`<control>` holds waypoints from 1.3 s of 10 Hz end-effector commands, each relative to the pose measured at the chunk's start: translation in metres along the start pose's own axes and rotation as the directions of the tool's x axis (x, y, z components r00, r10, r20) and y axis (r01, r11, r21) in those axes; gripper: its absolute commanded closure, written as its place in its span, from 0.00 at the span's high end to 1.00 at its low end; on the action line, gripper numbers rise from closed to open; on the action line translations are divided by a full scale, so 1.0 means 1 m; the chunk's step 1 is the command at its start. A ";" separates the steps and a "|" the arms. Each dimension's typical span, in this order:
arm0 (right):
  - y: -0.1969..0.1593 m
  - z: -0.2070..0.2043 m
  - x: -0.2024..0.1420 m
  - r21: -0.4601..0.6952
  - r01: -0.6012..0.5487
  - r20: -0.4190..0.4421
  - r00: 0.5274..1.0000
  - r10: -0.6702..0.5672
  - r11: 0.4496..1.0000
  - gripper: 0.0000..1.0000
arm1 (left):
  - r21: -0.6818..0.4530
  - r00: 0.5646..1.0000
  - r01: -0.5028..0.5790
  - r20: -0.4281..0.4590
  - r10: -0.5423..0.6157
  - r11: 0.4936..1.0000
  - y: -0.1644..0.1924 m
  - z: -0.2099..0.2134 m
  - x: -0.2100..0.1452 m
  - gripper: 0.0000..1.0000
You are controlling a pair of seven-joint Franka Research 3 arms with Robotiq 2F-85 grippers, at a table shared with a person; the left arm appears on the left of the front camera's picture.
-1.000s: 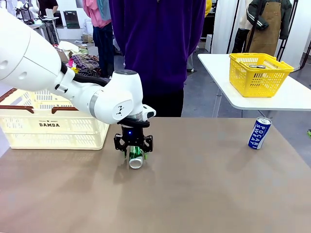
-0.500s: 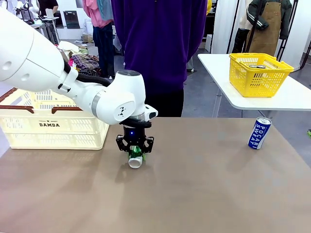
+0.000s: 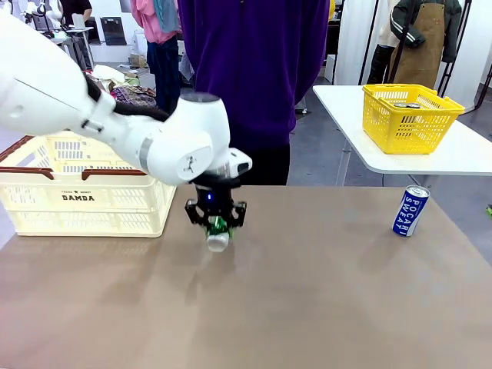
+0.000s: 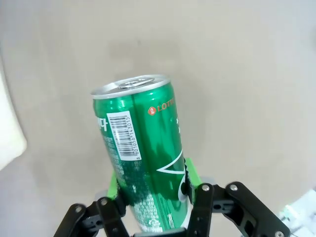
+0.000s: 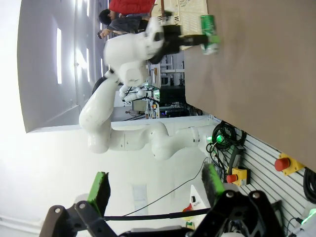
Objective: Place the drinks into the Shopping basket.
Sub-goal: Pick up one drink and place it into the Shopping basket.
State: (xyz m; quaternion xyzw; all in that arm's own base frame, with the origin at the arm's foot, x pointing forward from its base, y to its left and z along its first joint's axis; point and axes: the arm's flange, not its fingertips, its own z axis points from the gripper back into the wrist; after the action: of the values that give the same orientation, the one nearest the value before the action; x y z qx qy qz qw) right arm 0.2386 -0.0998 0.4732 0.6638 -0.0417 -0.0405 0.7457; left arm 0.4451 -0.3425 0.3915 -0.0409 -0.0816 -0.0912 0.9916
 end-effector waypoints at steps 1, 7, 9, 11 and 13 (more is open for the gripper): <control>0.005 0.001 0.002 0.019 -0.016 0.001 1.000 0.016 1.000 1.00 | -0.077 0.998 0.037 0.052 -0.034 0.996 0.014 0.106 -0.026 0.00; 0.005 0.001 0.002 0.019 -0.016 0.001 1.000 0.016 1.000 1.00 | -0.048 0.994 0.024 0.112 -0.018 0.999 0.008 0.215 -0.068 0.00; 0.005 0.001 0.002 0.019 -0.016 0.001 1.000 0.016 1.000 1.00 | -0.048 0.994 0.024 0.112 -0.018 0.999 0.008 0.215 -0.068 0.00; 0.005 0.001 0.002 0.019 -0.016 0.001 1.000 0.016 1.000 1.00 | -0.048 0.994 0.024 0.112 -0.018 0.999 0.008 0.215 -0.068 0.00; 0.005 0.001 0.002 0.019 -0.016 0.001 1.000 0.016 1.000 1.00 | -0.014 0.993 0.054 0.108 -0.052 0.998 0.018 0.215 -0.060 0.00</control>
State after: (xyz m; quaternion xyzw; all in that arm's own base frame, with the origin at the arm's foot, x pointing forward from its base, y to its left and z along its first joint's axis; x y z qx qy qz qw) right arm 0.2386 -0.0999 0.4734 0.6637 -0.0418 -0.0403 0.7458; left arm 0.3490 -0.3046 0.5814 -0.0590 -0.1332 -0.1025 0.9840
